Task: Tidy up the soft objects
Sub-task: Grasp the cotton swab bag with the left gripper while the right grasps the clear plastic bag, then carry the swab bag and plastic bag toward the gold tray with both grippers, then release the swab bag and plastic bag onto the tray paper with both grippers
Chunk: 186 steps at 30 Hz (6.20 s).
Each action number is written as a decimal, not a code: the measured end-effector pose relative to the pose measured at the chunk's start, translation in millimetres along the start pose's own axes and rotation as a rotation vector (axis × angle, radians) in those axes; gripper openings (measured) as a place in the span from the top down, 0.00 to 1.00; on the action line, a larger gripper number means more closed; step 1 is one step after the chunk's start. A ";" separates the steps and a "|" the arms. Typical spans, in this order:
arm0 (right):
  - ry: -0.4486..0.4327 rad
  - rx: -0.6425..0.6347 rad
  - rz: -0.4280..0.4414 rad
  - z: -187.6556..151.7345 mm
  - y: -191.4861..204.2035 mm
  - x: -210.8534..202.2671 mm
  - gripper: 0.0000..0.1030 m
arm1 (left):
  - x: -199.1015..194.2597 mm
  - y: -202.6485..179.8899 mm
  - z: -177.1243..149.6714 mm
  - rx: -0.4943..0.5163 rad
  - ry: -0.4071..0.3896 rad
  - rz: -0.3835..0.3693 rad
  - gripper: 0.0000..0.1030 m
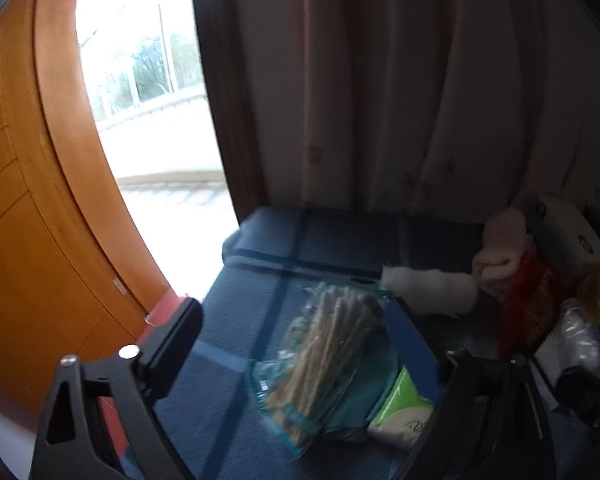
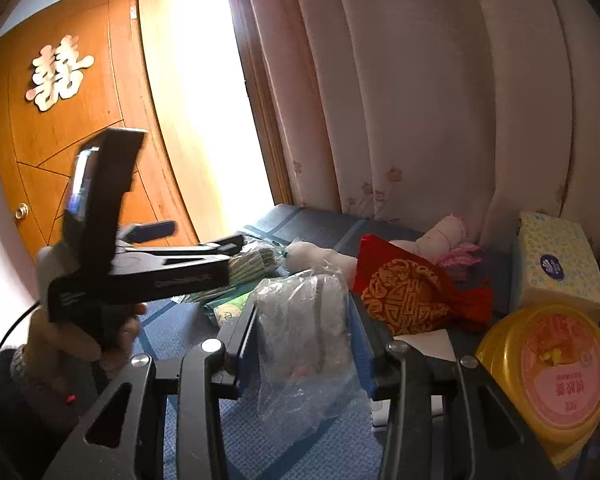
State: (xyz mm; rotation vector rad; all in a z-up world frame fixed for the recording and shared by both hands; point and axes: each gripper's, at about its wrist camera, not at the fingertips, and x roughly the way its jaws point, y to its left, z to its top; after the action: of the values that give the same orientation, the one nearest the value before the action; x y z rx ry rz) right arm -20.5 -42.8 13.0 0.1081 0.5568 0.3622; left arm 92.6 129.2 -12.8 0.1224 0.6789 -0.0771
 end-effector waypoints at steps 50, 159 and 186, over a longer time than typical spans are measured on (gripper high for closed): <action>-0.123 -0.067 -0.283 1.3 -3.8 -20.6 0.57 | -106.5 -54.8 -48.2 -0.205 -0.319 0.081 0.69; -0.235 0.123 -0.814 -56.4 -243.5 -223.7 0.57 | -140.6 -368.6 -43.6 0.214 -0.327 -0.358 0.69; -0.213 0.174 -0.810 -52.5 -254.3 -218.9 0.56 | -130.2 -389.9 -37.6 0.221 -0.282 -0.378 0.69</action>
State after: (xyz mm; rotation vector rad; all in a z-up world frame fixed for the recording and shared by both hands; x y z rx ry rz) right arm -143.0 -359.1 27.2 0.0792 0.3802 -0.4833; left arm -75.1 -247.5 6.1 0.1901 0.4032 -0.5237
